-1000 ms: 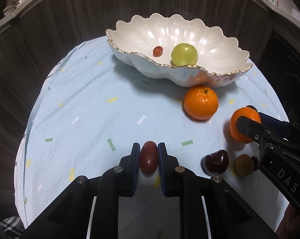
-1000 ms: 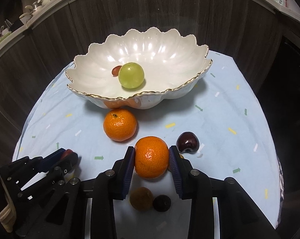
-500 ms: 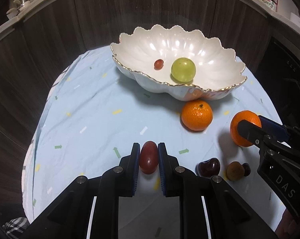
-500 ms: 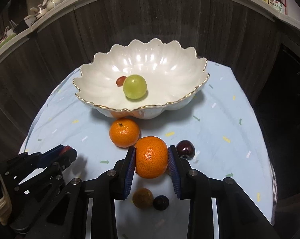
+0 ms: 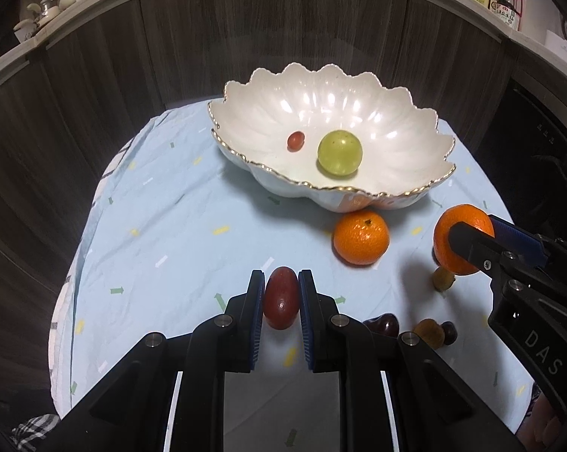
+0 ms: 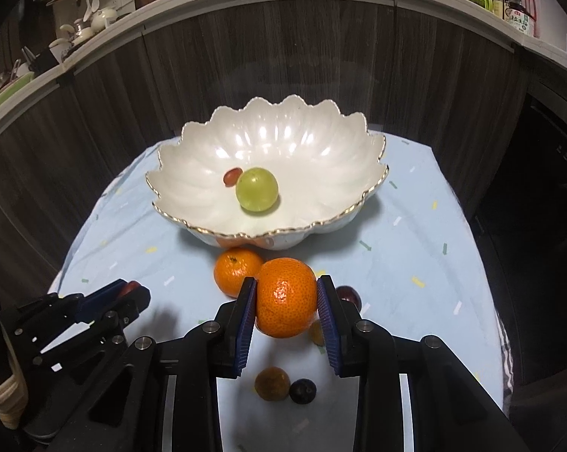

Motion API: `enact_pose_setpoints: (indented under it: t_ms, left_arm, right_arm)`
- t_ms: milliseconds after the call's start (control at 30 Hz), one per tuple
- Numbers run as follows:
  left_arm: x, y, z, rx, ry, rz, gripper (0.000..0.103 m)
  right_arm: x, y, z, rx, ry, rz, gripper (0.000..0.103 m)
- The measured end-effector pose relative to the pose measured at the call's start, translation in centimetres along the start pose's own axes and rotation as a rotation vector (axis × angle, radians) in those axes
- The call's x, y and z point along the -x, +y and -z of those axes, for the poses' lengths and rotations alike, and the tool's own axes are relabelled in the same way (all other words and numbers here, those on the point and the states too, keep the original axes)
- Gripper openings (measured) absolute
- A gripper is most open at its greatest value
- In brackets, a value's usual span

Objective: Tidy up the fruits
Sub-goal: 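Lift the date in the left gripper and mandarin in the right gripper over the bowl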

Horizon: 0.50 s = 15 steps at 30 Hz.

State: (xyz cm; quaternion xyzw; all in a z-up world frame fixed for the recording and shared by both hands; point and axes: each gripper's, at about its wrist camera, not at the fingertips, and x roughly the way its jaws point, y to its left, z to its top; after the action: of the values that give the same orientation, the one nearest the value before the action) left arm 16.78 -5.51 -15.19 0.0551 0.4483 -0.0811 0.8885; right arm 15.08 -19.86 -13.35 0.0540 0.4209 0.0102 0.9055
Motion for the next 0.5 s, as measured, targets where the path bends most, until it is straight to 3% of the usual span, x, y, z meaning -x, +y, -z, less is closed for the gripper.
enact_pose_setpoints:
  t_ms: [500]
  left_arm:
    - [2.4, -0.7, -3.8, -0.016, -0.071, 0.004, 0.019]
  right_arm:
    - [2.2, -0.8, -3.6, -0.005, -0.084, 0.012, 0.033]
